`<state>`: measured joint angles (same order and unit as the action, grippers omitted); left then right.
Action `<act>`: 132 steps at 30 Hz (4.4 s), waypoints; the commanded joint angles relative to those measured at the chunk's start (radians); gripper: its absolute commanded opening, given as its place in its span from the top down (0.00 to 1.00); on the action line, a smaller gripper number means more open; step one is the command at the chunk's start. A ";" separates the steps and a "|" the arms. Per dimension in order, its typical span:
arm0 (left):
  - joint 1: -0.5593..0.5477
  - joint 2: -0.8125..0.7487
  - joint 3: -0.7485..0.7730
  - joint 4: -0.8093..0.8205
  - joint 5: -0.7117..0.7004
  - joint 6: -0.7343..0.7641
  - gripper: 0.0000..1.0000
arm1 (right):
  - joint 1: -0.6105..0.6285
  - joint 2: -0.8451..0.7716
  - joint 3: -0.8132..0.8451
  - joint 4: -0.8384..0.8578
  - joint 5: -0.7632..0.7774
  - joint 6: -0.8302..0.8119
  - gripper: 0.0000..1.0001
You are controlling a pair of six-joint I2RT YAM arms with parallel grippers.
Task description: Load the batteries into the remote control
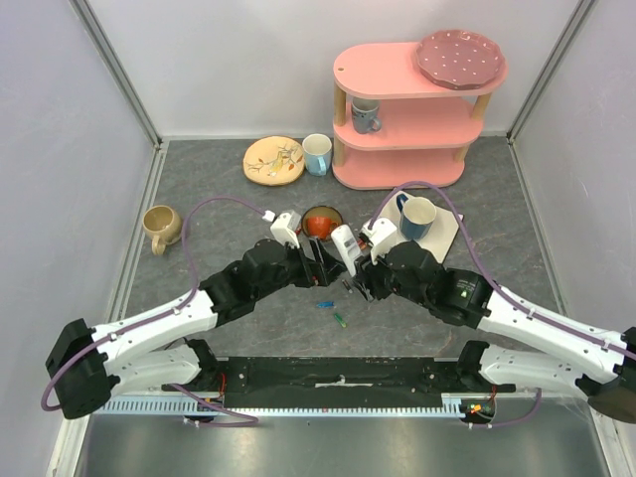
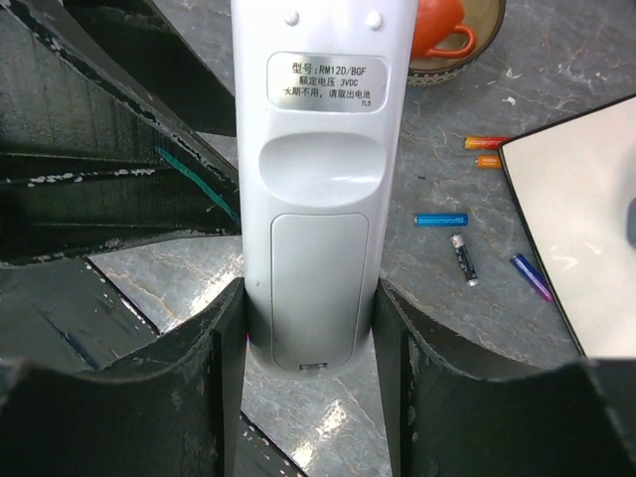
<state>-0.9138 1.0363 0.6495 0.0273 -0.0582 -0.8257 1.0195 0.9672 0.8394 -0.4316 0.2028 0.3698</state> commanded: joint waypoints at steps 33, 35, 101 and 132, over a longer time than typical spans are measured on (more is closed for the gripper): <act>-0.045 -0.018 -0.022 0.367 -0.012 0.000 0.10 | 0.160 0.044 0.070 0.017 0.099 0.050 0.69; -0.051 -0.007 -0.019 0.368 -0.006 0.008 0.15 | 0.162 0.047 0.075 0.019 0.102 0.050 0.69; -0.100 -0.059 -0.501 0.945 -0.546 0.332 0.98 | 0.163 -0.199 -0.353 0.462 0.309 0.560 0.32; -0.013 0.260 -0.649 1.493 -0.480 0.157 0.98 | -0.150 0.387 -0.476 1.376 -0.344 0.713 0.57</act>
<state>-0.9421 1.2350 0.0563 1.2823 -0.5716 -0.6064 0.8898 1.2991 0.3836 0.7673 -0.0956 1.0267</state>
